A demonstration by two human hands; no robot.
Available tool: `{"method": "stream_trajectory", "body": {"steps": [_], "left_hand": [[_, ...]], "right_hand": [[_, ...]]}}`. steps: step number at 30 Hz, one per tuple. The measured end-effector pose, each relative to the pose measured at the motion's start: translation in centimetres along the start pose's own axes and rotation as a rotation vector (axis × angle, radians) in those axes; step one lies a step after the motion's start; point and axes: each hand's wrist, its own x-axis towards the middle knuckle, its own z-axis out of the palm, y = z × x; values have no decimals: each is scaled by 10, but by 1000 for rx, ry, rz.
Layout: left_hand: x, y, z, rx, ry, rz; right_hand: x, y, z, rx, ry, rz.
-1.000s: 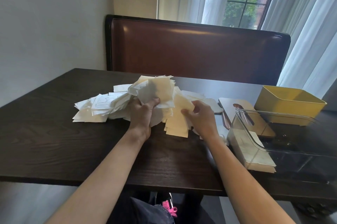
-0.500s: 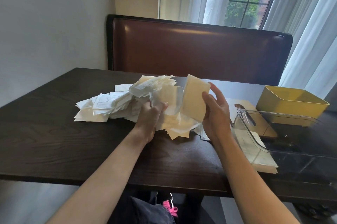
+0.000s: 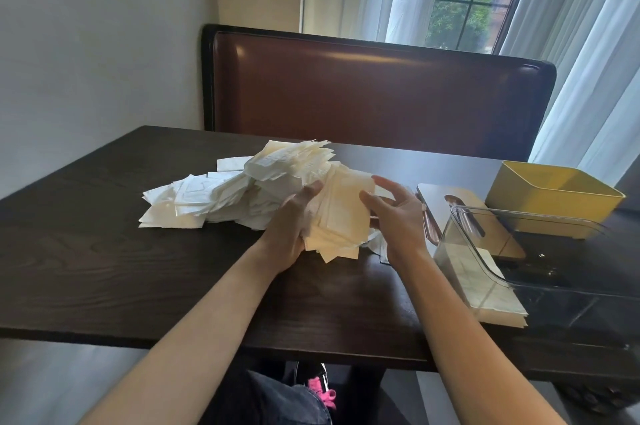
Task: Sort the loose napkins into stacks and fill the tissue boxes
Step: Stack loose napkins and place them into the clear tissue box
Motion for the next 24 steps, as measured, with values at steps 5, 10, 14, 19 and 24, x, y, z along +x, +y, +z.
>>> {"method": "stream_trajectory", "body": {"steps": [5, 10, 14, 19, 24], "left_hand": [[0, -5, -1, 169, 7, 23], [2, -5, -4, 147, 148, 135], [1, 1, -7, 74, 274, 290], [2, 2, -8, 39, 366, 314], [3, 2, -9, 16, 419, 303]], "right_hand": [[1, 3, 0, -77, -42, -40], [2, 2, 3, -88, -23, -13], [9, 11, -7, -388, 117, -72], [10, 22, -7, -623, -35, 41], [10, 20, -9, -530, 3, 42]]}}
